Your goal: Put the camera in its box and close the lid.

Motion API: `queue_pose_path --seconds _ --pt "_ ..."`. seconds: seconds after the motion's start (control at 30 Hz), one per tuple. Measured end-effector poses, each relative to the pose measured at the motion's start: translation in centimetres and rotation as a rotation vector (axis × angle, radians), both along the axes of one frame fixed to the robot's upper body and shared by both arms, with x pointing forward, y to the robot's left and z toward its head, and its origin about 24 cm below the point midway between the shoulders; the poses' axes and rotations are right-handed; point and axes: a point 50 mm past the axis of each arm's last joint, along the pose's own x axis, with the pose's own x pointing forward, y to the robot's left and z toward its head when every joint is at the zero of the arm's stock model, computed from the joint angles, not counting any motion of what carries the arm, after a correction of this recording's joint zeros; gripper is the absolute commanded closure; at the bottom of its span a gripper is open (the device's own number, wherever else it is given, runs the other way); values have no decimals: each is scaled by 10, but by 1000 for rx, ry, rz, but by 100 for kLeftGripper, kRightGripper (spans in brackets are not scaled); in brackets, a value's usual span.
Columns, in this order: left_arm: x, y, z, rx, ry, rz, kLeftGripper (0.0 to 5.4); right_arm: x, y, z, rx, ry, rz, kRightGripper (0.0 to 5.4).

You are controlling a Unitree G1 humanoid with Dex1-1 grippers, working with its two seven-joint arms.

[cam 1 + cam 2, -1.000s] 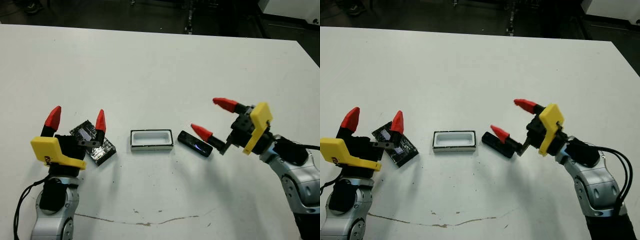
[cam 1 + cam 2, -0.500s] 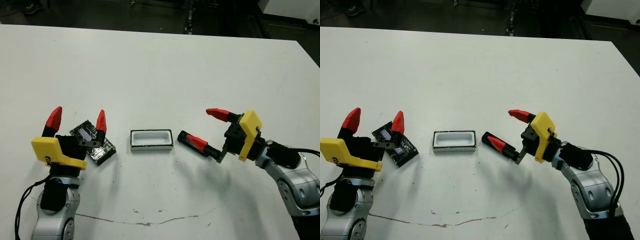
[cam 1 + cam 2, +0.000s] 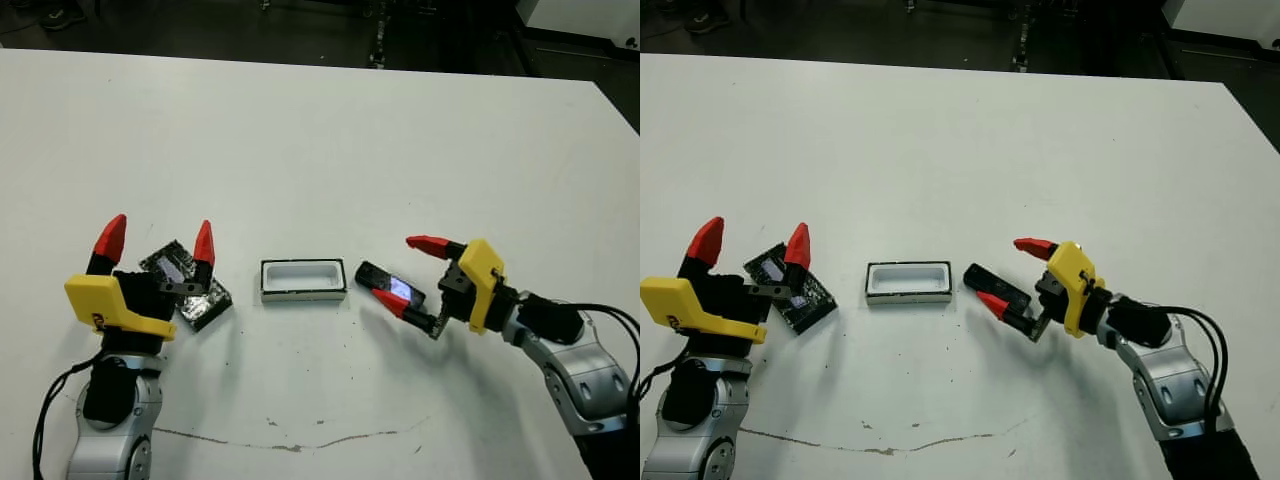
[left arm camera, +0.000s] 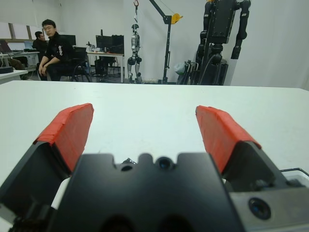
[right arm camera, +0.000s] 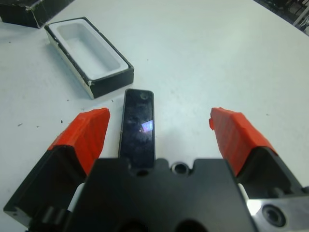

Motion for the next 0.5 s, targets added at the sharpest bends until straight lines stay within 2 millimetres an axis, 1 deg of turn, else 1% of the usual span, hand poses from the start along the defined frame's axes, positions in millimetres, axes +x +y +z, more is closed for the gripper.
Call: queue_pose_path --seconds 0.3,0.47,0.5 --pt "0 -1 0 -4 1 -2 1 -2 0 -4 -1 15 -5 0" --pt "0 -2 -1 2 8 -2 1 -5 2 -9 29 46 -11 0" --pt "0 -2 -1 3 11 -2 0 -5 2 -9 32 46 -10 9"
